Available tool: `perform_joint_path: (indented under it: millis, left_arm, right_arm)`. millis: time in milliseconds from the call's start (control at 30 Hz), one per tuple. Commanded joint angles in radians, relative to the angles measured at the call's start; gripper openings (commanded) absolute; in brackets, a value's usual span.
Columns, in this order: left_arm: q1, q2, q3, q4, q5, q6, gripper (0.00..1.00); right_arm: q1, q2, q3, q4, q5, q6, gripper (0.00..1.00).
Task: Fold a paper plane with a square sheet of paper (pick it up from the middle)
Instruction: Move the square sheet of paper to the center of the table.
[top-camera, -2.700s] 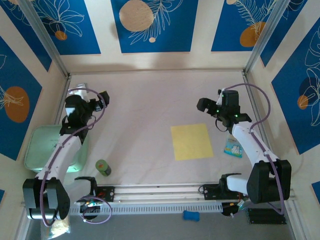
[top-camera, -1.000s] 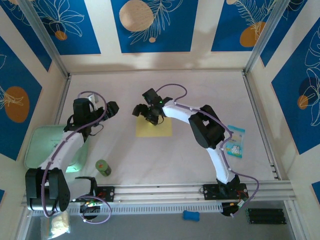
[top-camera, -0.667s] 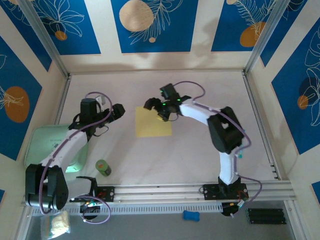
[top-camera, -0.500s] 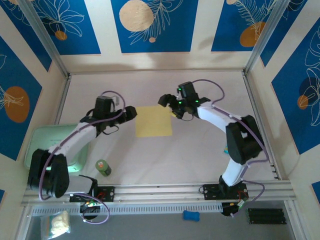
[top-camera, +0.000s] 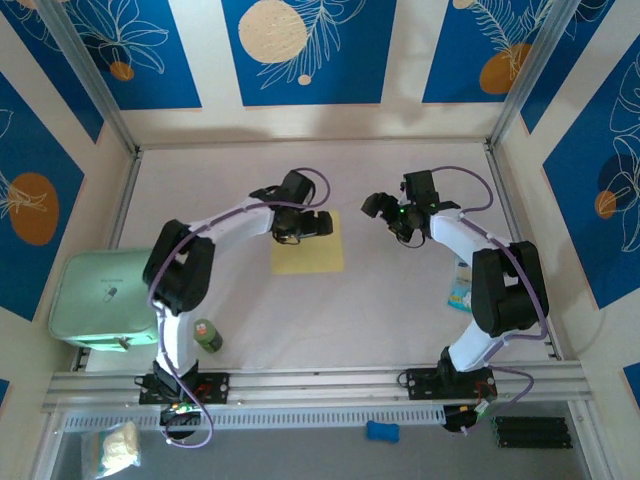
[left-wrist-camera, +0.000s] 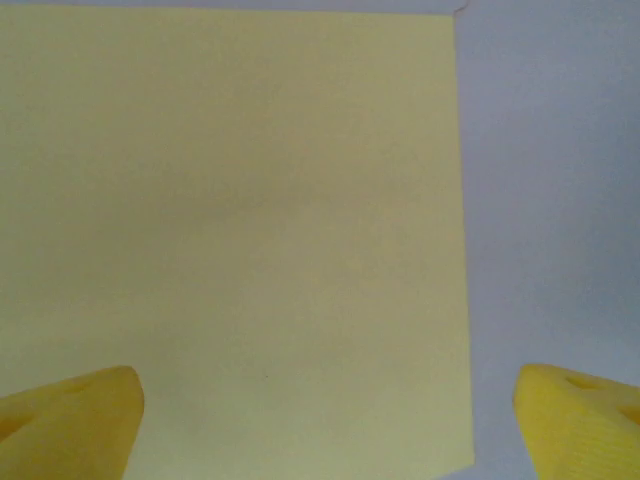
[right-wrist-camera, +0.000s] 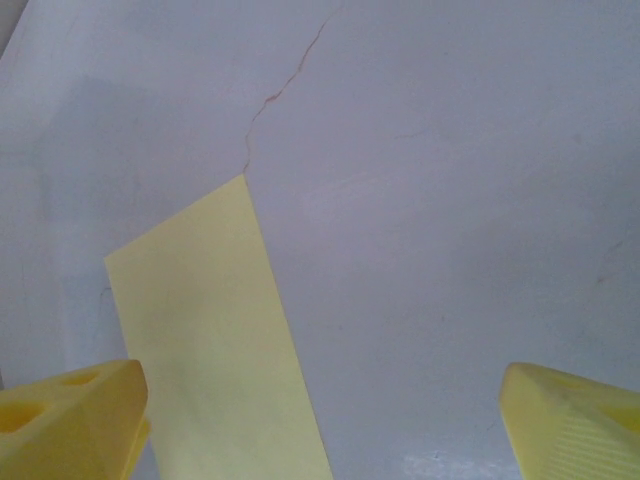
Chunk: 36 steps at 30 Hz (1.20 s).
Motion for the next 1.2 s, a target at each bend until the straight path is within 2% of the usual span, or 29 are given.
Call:
perform_joint_path:
  millis: [0, 233, 367, 533, 667, 1033, 1167]
  left_arm:
    - [-0.02, 0.078, 0.102, -0.163, -0.05, 0.04, 0.95]
    - [-0.056, 0.139, 0.127, -0.276, -0.091, 0.087, 0.95]
    - [-0.074, 0.114, 0.043, -0.287, -0.127, 0.097, 0.93]
    - [-0.104, 0.048, -0.11, -0.275, -0.102, 0.077, 0.9]
    - [-0.133, 0.002, -0.161, -0.291, -0.084, 0.077, 0.9]
    - [-0.128, -0.021, 0.013, -0.36, -0.249, 0.003, 0.91]
    - [-0.11, 0.017, 0.042, -0.365, -0.236, 0.004, 0.92]
  right_arm:
    - [-0.017, -0.032, -0.01, -0.018, -0.002, -0.028, 0.92]
    - [-0.037, -0.03, -0.013, -0.018, 0.002, -0.029, 0.92]
    - [-0.04, -0.024, -0.01, -0.019, 0.01, -0.025, 0.92]
    - [-0.045, -0.013, 0.0, -0.022, 0.018, -0.025, 0.92]
    - [-0.047, -0.007, 0.011, -0.026, 0.025, -0.03, 0.92]
    - [-0.073, -0.006, 0.014, -0.022, 0.036, -0.037, 0.92]
    - [-0.088, -0.011, 0.004, -0.026, 0.036, -0.046, 0.92]
